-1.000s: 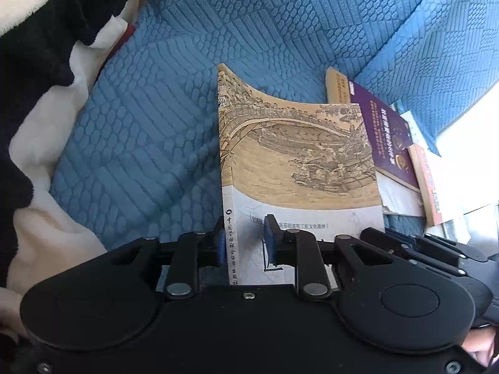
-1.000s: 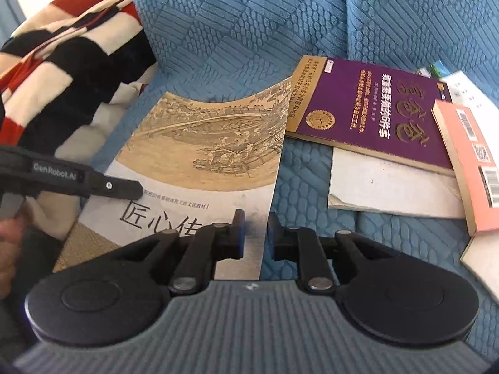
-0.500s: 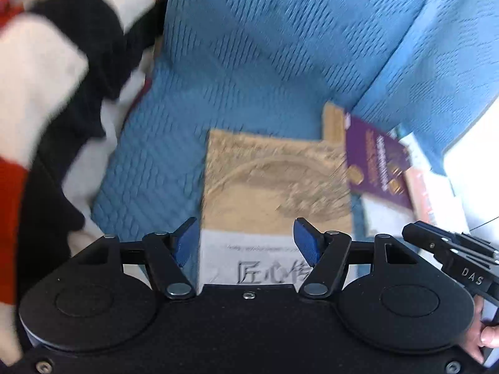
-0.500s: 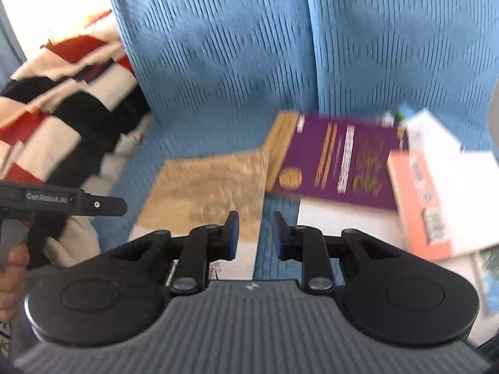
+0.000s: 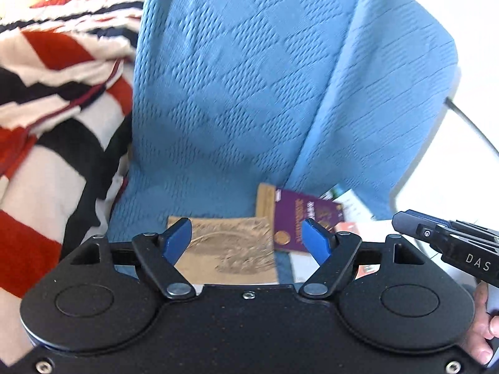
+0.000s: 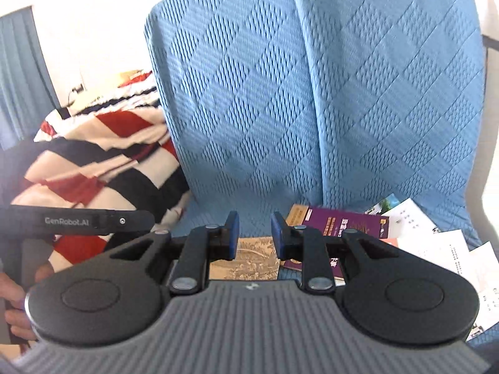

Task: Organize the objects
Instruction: 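Lift both grippers up and away from the flat tan book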

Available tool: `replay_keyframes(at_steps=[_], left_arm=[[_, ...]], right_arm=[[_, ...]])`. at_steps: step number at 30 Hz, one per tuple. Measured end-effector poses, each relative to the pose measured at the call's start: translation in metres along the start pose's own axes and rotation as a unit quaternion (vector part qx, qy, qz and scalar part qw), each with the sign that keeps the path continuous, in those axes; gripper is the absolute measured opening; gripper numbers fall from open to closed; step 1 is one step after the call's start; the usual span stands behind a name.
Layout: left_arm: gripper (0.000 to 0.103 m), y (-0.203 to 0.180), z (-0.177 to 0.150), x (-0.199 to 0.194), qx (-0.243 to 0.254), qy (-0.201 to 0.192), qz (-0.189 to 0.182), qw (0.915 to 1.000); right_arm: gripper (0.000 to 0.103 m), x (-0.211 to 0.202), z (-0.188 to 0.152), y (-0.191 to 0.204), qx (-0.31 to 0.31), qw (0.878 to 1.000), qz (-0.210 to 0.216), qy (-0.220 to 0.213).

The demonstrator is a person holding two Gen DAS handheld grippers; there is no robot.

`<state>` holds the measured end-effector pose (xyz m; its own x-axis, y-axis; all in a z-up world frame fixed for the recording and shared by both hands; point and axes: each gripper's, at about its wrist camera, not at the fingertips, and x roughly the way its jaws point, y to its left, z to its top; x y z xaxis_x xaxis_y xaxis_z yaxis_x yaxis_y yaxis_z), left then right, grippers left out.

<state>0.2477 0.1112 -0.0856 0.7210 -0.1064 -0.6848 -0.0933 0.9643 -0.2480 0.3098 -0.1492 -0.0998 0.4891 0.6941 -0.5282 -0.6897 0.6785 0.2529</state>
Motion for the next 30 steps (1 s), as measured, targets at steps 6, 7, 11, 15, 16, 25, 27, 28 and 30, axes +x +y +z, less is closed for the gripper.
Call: replay_keyframes(at_steps=[6,7,11,15,16,25,27,28,30], left_arm=[[0.085,-0.029,-0.006,-0.033,0.016,-0.029,-0.019,0.9993],[0.086,-0.034,-0.008,-0.036,0.016,-0.032,-0.025,0.999],[0.087,-0.052,-0.016,-0.042,0.028,-0.034,-0.041,0.9982],[0.09,-0.067,-0.024,-0.046,0.038,-0.039,-0.044,0.9976],[0.091,-0.07,-0.026,-0.047,0.041,-0.041,-0.046,0.9972],[0.099,-0.1,-0.047,-0.058,0.045,-0.043,-0.069,0.9956],[0.099,-0.104,-0.053,-0.057,0.043,-0.038,-0.076,0.9954],[0.099,-0.106,-0.055,-0.057,0.043,-0.035,-0.078,0.9954],[0.099,-0.109,-0.06,-0.056,0.043,-0.033,-0.078,0.9955]], right_arm=[[0.026,-0.035,-0.006,-0.005,0.001,1.0,-0.008,-0.017],[0.026,-0.04,-0.009,-0.006,0.002,1.0,-0.009,-0.018],[0.026,-0.058,-0.022,-0.011,0.009,0.999,-0.021,-0.023],[0.026,-0.074,-0.032,-0.017,0.015,0.999,-0.036,-0.024],[0.026,-0.078,-0.034,-0.019,0.017,0.999,-0.039,-0.025],[0.026,-0.097,-0.054,-0.031,0.038,0.997,-0.06,-0.023],[0.026,-0.098,-0.059,-0.033,0.041,0.997,-0.064,-0.018],[0.026,-0.098,-0.061,-0.034,0.044,0.997,-0.064,-0.017],[0.026,-0.099,-0.064,-0.037,0.048,0.996,-0.067,-0.013]])
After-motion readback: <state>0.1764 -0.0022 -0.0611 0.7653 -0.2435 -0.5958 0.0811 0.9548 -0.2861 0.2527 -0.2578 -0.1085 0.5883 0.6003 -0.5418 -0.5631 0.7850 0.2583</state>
